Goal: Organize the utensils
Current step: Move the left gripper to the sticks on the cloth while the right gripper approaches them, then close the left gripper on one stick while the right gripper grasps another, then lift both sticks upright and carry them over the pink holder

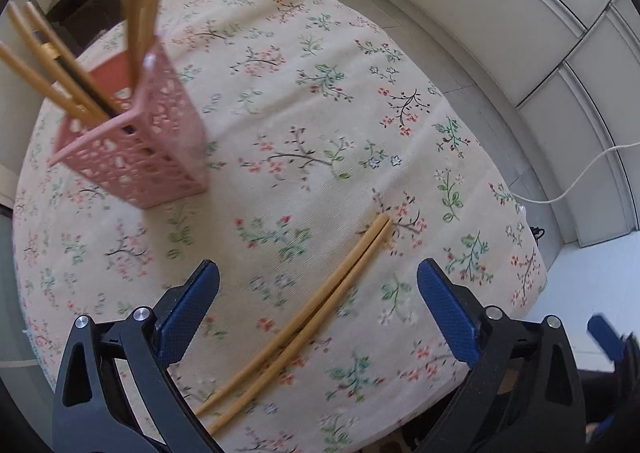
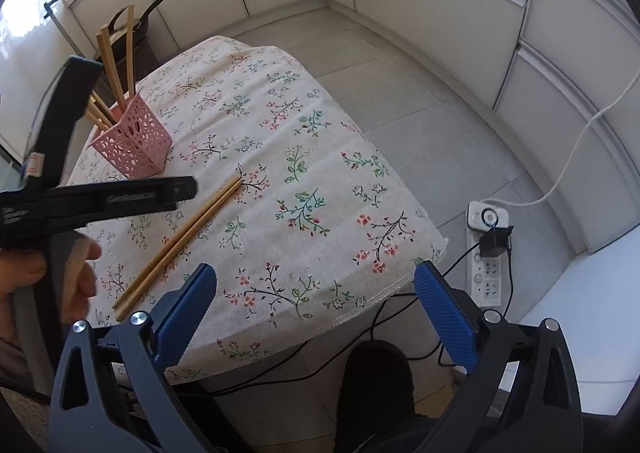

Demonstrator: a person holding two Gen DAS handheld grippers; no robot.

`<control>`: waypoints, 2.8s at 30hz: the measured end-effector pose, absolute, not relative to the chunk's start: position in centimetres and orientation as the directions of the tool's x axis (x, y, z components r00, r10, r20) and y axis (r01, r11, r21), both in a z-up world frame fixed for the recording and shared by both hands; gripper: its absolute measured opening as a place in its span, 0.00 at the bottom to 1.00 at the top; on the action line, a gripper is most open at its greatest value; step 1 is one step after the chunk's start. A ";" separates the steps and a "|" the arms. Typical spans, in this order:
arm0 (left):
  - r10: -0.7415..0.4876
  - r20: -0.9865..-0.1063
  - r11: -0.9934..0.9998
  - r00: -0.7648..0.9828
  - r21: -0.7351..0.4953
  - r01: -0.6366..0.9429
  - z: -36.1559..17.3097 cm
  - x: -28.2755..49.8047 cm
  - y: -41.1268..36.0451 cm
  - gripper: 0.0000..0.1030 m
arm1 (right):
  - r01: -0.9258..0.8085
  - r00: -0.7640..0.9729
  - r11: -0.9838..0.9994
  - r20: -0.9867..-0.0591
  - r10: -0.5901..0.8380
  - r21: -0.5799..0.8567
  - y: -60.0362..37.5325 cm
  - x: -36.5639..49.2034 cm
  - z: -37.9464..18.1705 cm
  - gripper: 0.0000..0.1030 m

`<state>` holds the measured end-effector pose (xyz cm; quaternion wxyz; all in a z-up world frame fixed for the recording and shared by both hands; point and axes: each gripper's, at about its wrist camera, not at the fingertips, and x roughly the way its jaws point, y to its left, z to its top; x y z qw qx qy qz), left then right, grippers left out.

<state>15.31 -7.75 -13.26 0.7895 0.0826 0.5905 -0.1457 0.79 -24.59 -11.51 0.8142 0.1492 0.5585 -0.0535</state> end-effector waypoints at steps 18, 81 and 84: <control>-0.019 -0.973 0.949 0.228 0.055 0.311 -17.2 18.1 -8.0 0.34 | 0.273 0.284 0.923 -0.939 0.193 0.272 -24.9 1.3 -13.3 0.94; -0.050 -0.692 0.997 0.720 0.004 0.072 1.5 9.2 8.9 0.07 | 0.137 0.266 0.937 -0.923 0.279 0.322 -11.7 15.6 -17.1 0.06; -0.129 -0.650 0.992 0.749 -0.088 0.094 3.3 8.6 9.3 0.07 | 0.069 0.352 0.930 -0.881 0.315 0.360 -12.3 13.2 -12.9 0.06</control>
